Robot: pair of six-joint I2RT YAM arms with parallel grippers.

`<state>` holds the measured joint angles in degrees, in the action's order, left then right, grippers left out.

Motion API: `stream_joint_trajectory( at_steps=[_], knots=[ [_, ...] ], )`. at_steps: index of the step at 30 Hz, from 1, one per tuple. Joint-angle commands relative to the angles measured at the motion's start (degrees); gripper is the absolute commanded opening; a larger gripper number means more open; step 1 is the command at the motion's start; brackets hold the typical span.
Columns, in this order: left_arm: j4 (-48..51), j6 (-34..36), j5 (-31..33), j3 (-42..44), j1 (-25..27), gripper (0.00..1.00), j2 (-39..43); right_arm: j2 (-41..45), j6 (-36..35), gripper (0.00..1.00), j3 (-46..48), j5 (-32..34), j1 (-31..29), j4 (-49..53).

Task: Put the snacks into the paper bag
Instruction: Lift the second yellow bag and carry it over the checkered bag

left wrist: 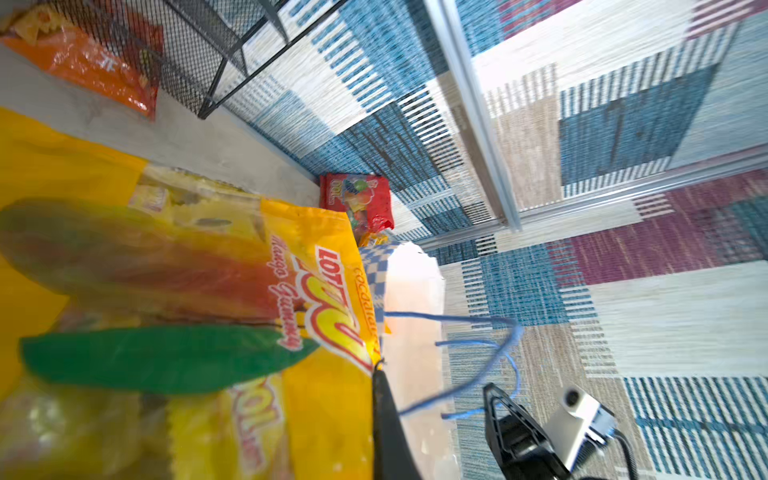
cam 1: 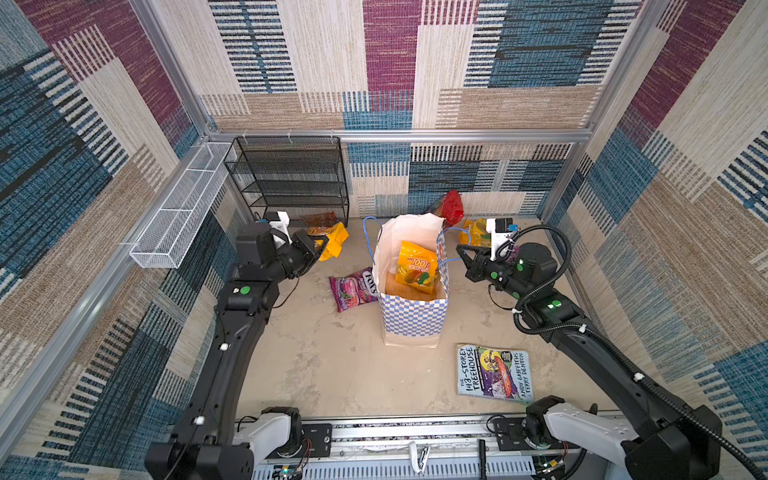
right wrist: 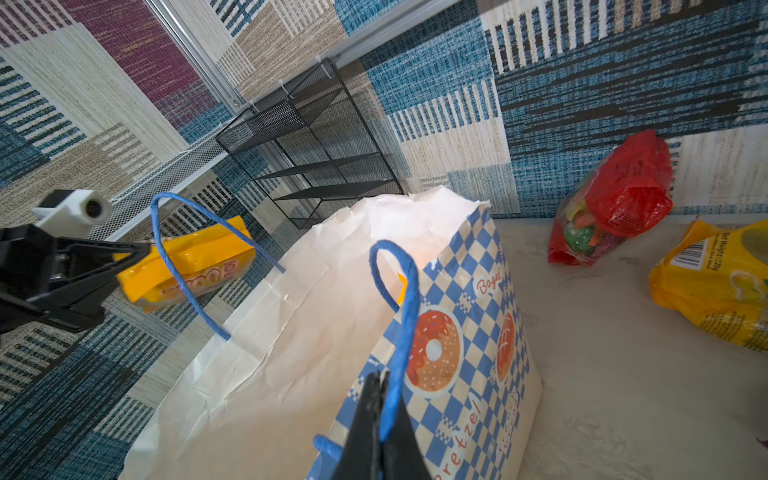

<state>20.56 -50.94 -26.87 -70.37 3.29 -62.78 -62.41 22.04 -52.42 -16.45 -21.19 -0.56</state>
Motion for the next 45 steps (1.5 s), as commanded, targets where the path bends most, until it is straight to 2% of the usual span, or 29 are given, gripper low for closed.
stream_joint_trajectory(
  at_steps=[1, 5, 8, 22, 25, 29, 34, 40, 45],
  knots=[
    [3.4, 1.4, 2.2, -2.4, 0.1, 0.0, 4.5, 0.1, -0.1, 0.0, -0.1, -0.7, 0.0, -1.6],
    [3.2, -0.8, 1.2, -5.7, 1.5, 0.0, 6.9, 0.4, 0.2, 0.0, 0.4, -0.9, 0.0, -2.3],
    [3.8, -1.0, 1.7, -10.9, 4.7, 0.0, 5.9, -0.1, 0.3, 0.0, 0.1, -1.1, -0.1, -2.1],
    [4.8, 4.1, 12.4, -36.6, 30.5, 0.0, -10.9, 0.5, 0.1, 0.0, 0.3, -1.1, 0.0, -2.3],
    [4.8, 6.3, 15.7, -40.3, 36.8, 0.0, -14.8, 0.3, 0.2, 0.0, 0.3, -1.2, 0.0, -2.2],
    [5.0, 9.4, 19.8, -43.3, 42.5, 0.0, -19.0, 0.7, 0.1, 0.0, 0.3, -1.2, -0.1, -2.2],
    [4.0, 10.0, 23.6, -41.0, 44.7, 0.0, -21.6, 1.2, 0.0, 0.0, 0.2, -0.8, -0.1, -1.9],
    [2.2, 12.2, 29.6, -34.6, 44.7, 0.0, -21.8, 3.5, -0.1, 0.0, 0.7, 0.9, -0.1, -2.0],
    [0.2, 12.6, 30.8, -30.7, 44.7, 0.0, -22.9, 5.5, -0.1, 0.0, 1.3, 2.2, -0.1, -2.6]
  ],
)
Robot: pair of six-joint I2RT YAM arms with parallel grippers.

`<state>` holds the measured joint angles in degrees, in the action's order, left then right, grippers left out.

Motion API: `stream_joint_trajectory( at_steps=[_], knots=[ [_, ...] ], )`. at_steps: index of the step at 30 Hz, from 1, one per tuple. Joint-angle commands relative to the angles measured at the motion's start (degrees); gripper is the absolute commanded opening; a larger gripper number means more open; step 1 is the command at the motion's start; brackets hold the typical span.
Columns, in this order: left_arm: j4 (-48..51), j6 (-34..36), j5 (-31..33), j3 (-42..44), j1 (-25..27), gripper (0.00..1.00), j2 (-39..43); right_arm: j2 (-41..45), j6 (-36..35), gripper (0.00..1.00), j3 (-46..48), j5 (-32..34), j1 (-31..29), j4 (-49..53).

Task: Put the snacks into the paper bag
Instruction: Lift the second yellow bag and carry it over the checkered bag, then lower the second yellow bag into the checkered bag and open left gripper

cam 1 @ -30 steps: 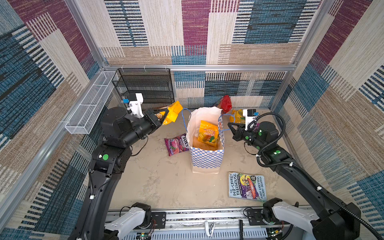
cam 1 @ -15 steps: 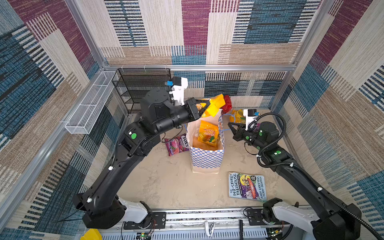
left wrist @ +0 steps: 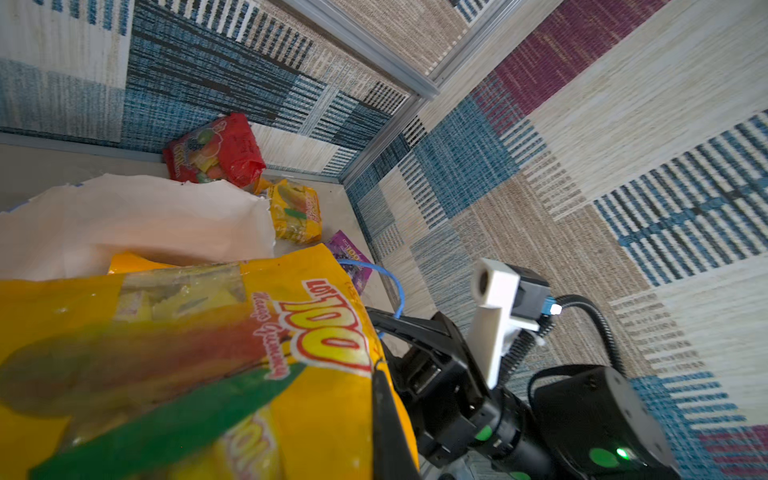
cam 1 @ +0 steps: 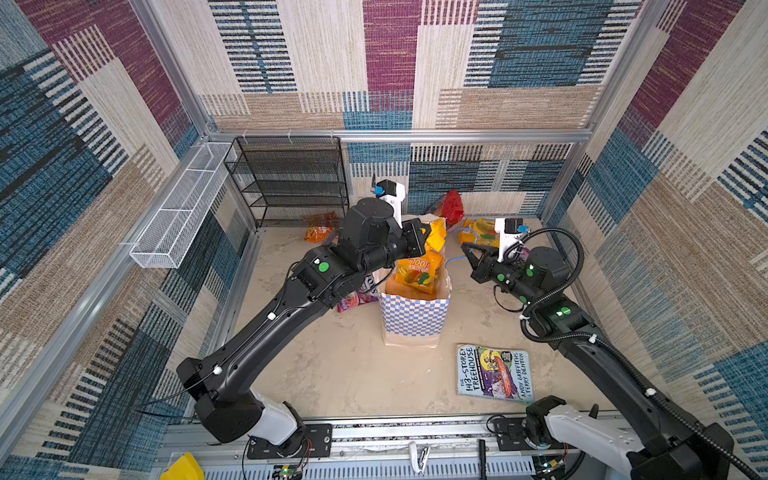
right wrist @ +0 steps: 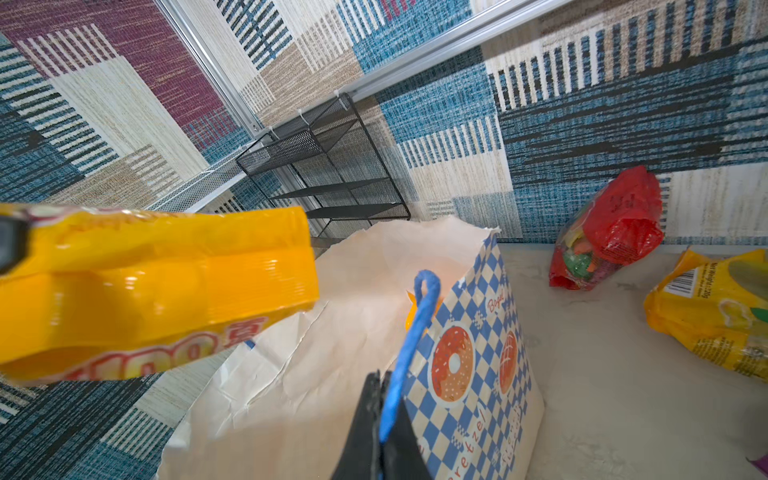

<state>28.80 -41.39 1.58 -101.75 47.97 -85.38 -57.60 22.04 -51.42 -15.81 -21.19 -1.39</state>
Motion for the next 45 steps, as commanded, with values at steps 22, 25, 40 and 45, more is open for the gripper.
stream_joint_trajectory(
  at_steps=[22, 25, 40, 45],
  knots=[
    [-7.1, 1.3, 7.6, 5.3, 0.3, 0.0, -12.5, -0.2, 0.0, 0.0, 0.5, 1.4, 0.0, -1.9],
    [-8.6, -0.1, 7.2, 7.1, 0.3, 0.0, -13.4, -0.3, 0.1, 0.0, 0.4, 1.3, -0.1, -1.9],
    [-5.8, 0.1, 8.2, 5.0, 0.7, 0.0, -12.2, -0.1, 0.1, 0.0, 0.3, 1.1, -0.1, -1.8],
    [-5.5, -1.6, 8.4, 5.1, 0.9, 0.0, -14.8, 0.0, 0.1, 0.0, 0.4, 1.3, -0.1, -1.8]
  ],
)
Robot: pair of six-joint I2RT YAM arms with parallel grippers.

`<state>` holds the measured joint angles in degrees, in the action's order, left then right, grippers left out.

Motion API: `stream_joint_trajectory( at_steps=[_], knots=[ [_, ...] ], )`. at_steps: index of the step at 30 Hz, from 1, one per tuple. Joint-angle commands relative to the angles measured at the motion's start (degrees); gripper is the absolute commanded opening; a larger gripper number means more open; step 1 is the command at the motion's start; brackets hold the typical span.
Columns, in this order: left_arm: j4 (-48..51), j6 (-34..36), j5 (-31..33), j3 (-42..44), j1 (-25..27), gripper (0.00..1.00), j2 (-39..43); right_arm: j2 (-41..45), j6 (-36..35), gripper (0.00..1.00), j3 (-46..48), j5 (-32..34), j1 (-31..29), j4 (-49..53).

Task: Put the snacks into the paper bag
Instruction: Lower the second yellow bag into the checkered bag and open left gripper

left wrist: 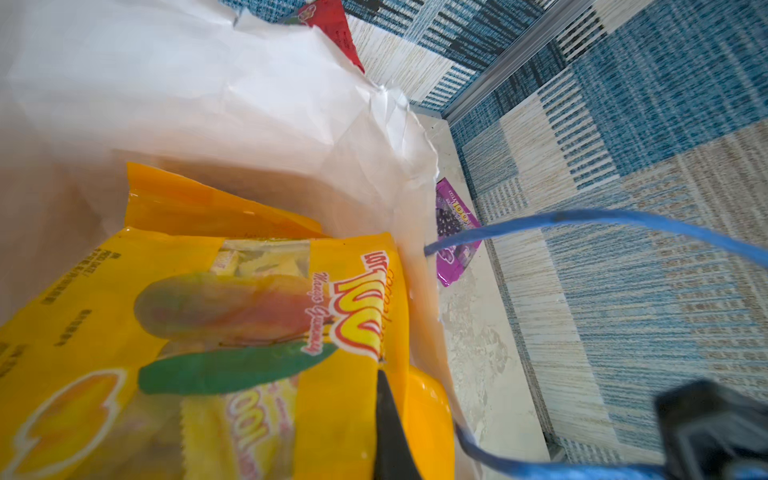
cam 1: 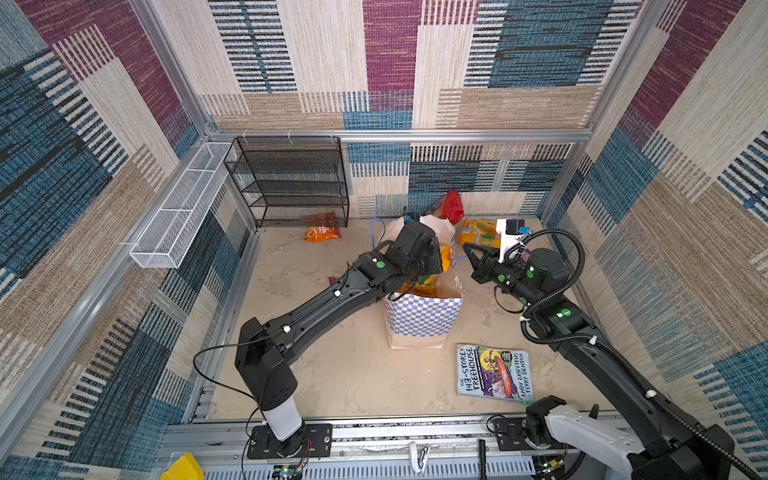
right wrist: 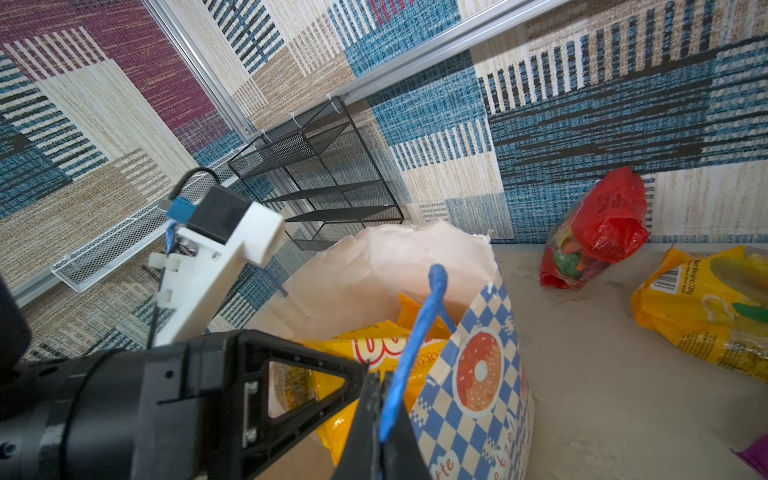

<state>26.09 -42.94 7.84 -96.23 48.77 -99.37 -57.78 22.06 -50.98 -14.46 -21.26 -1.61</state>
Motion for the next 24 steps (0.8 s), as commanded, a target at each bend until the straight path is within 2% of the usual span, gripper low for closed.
stream_joint_trajectory(
  at_steps=[1, 5, 6, 11, 15, 24],
  knots=[
    [-2.6, -0.5, 2.4, -0.4, 0.1, 0.0, -1.2, 0.0, 0.1, 0.0, -0.1, -0.2, 0.0, -1.6],
    [-2.6, -2.0, 3.7, 0.3, 0.3, 0.0, -2.5, -0.5, 0.3, 0.0, 0.0, -0.7, 0.1, -1.9],
    [-2.8, -2.7, 4.1, 0.6, 0.3, 0.04, -2.6, -0.5, 0.3, 0.0, 0.0, -0.7, 0.0, -1.9],
    [-6.6, -3.5, 2.5, 3.7, 0.5, 0.4, -1.1, -0.1, 0.2, 0.0, 0.0, -0.2, 0.0, -1.7],
    [-7.6, -2.5, 2.2, 4.6, 1.2, 0.57, 1.9, 0.5, 0.3, 0.0, 0.3, 0.4, 0.0, -1.8],
    [-5.8, 1.9, -0.3, 3.7, 2.0, 0.7, 10.7, 0.5, 0.5, 0.0, 0.2, 0.4, 0.0, -1.7]
  ],
)
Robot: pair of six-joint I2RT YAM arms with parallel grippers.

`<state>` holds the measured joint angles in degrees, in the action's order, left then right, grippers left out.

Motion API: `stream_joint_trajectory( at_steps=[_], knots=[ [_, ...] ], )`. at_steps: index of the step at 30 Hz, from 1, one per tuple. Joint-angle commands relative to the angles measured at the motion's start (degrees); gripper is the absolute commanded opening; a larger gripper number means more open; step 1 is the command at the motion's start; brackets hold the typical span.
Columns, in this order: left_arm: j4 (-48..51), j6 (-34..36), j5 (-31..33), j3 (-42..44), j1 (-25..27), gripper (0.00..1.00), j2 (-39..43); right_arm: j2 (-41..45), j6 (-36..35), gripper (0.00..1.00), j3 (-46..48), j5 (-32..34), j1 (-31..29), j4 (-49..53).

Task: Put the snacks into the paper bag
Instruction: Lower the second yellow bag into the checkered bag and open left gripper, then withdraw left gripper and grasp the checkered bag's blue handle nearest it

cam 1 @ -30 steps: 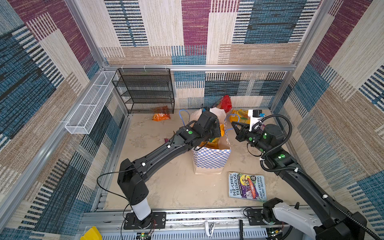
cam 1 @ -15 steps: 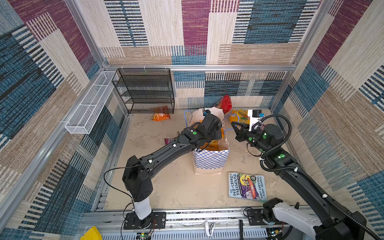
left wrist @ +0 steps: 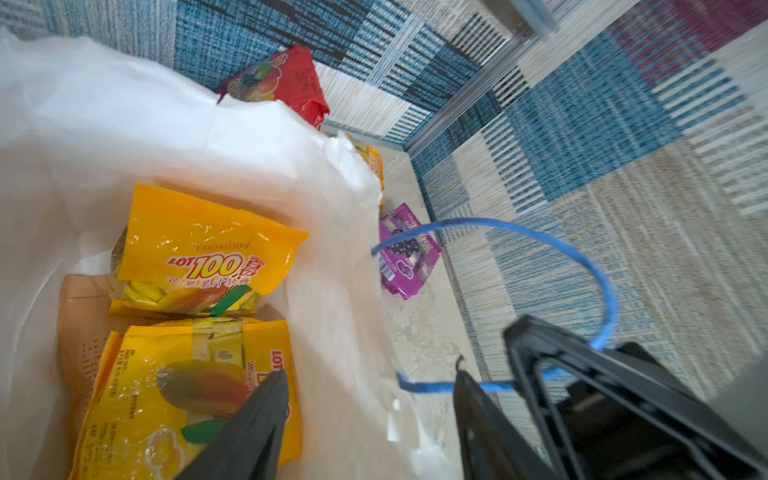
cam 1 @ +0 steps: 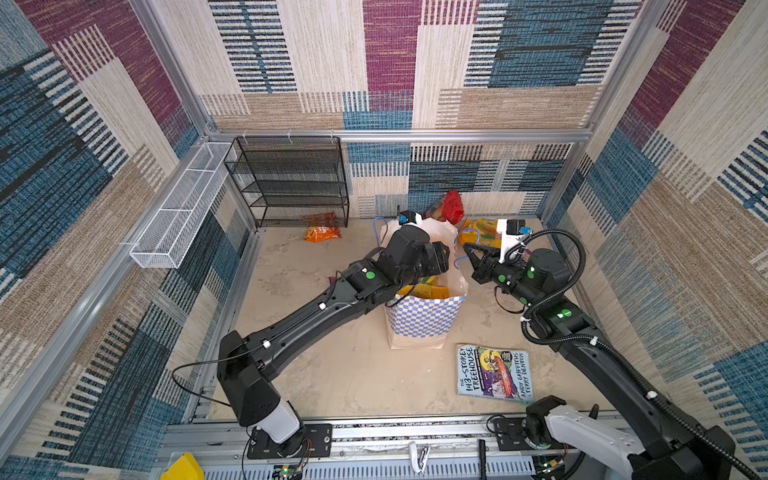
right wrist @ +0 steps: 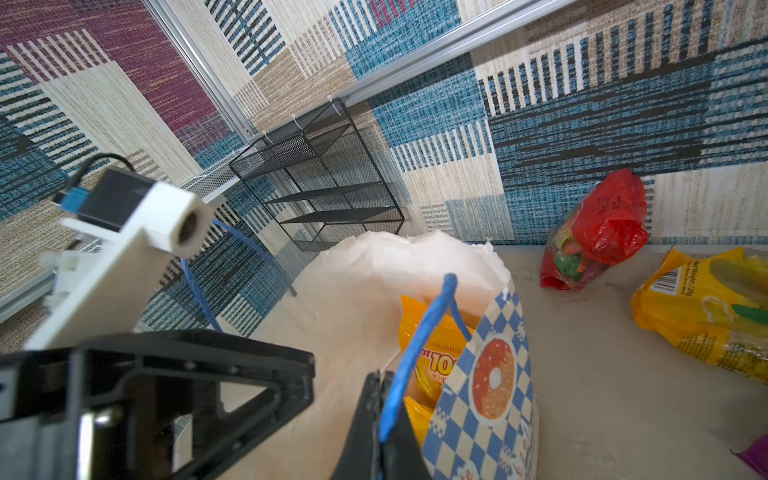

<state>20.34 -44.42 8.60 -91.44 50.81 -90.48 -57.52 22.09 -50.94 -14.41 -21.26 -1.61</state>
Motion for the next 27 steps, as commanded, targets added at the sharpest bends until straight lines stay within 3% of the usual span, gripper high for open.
stream_joint_trajectory(
  at_steps=[1, 6, 10, 13, 17, 20, 23, 27],
  knots=[
    [1.1, 4.6, -1.3, -1.9, 0.0, 0.73, 2.9, 0.2, 0.4, 0.0, 0.2, 0.3, 0.0, -1.8],
    [12.2, 11.4, -3.0, -9.9, 0.0, 0.85, 5.0, 0.0, 0.4, 0.0, 0.1, 0.4, -0.1, -1.6],
    [24.3, 16.5, 1.3, -15.8, 0.1, 0.87, 6.8, 0.3, 0.3, 0.0, 0.2, 0.3, 0.0, -1.7],
    [29.7, 20.4, 5.5, -16.2, 0.0, 0.99, 9.7, 0.1, 0.2, 0.0, 0.1, 0.6, 0.0, -1.7],
    [34.2, 23.2, 10.6, -15.0, -0.1, 0.99, 13.2, -0.4, 0.4, 0.0, 0.2, 0.3, 0.0, -1.9],
    [35.1, 21.1, 13.4, -11.1, -1.5, 0.99, 15.9, -0.9, 0.3, 0.0, 0.1, 0.2, 0.0, -1.9],
    [33.3, 18.8, 10.3, -7.1, -4.6, 0.99, 17.3, -1.1, 0.5, 0.0, 0.3, 0.1, 0.0, -2.0],
    [29.5, 15.7, -3.2, -4.6, -10.5, 0.99, 15.2, -1.2, 0.5, 0.0, 0.3, 0.0, 0.0, -2.1]
  ],
)
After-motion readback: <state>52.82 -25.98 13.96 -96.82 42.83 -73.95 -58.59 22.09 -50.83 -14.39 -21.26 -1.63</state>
